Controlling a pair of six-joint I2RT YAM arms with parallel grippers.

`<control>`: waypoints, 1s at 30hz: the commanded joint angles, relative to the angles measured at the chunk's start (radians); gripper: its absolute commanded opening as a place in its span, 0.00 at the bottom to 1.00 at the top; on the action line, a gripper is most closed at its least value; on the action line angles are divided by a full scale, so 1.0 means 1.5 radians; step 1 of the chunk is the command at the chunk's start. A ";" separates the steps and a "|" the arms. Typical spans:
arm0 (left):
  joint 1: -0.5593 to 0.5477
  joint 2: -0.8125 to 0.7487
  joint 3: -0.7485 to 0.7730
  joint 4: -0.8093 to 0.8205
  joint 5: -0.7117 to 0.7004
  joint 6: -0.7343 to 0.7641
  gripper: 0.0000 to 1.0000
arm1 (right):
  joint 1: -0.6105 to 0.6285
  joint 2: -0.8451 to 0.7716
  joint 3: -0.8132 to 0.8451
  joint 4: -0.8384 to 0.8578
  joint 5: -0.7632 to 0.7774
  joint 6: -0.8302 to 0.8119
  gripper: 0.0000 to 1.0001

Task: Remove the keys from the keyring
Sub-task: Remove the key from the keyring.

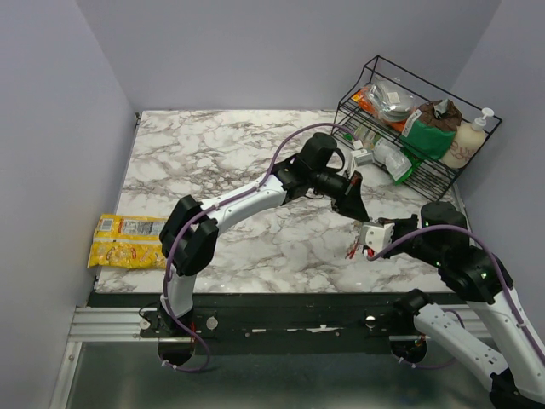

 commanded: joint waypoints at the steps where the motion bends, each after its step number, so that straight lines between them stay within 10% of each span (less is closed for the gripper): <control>1: 0.015 0.004 -0.011 0.030 -0.003 -0.028 0.00 | 0.008 -0.016 -0.001 0.027 0.005 -0.005 0.01; 30: 0.033 -0.029 -0.075 0.218 0.047 -0.167 0.00 | 0.018 -0.047 -0.057 0.016 -0.003 0.021 0.01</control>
